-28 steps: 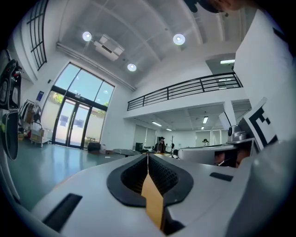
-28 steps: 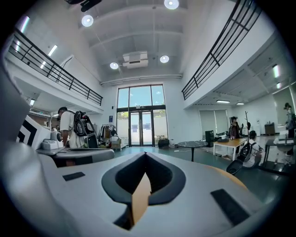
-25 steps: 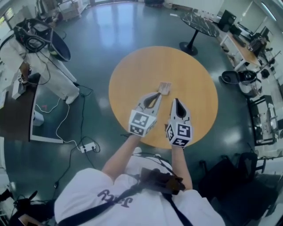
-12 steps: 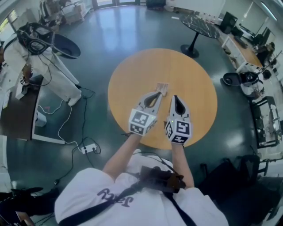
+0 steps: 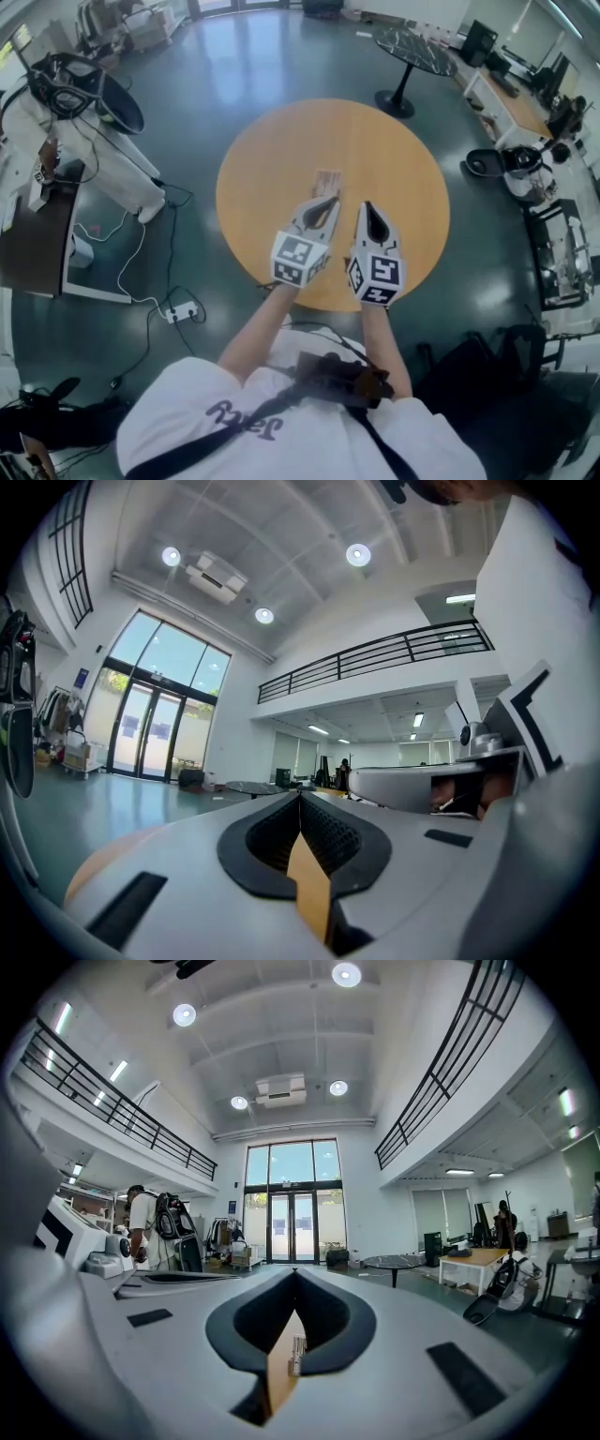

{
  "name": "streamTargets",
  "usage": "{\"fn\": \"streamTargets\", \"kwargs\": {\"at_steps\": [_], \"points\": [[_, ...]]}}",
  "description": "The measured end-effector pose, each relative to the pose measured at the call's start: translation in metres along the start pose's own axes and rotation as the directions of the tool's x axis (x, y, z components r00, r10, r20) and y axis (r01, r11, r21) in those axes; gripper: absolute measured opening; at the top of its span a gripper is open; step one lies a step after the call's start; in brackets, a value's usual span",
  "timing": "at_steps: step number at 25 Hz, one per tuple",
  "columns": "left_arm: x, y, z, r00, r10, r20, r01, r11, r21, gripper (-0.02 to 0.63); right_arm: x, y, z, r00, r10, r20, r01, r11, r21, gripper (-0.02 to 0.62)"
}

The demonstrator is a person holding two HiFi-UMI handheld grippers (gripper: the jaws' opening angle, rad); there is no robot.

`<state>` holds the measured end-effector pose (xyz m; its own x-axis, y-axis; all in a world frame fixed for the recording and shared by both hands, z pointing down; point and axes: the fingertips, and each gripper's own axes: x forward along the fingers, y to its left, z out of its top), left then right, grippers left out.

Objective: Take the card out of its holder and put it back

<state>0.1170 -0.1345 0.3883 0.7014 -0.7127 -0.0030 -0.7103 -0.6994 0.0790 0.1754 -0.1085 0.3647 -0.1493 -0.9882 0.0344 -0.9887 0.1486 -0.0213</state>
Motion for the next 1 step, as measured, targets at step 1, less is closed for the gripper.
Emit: {"fn": "streamTargets", "kwargs": {"at_steps": [1], "points": [[0.0022,-0.0034,-0.0014,1.0,-0.002,-0.007,0.002,1.0,-0.001,0.014,-0.0016,-0.0043,-0.0006,1.0,-0.001,-0.004,0.001,1.0,0.002,0.012]]}}
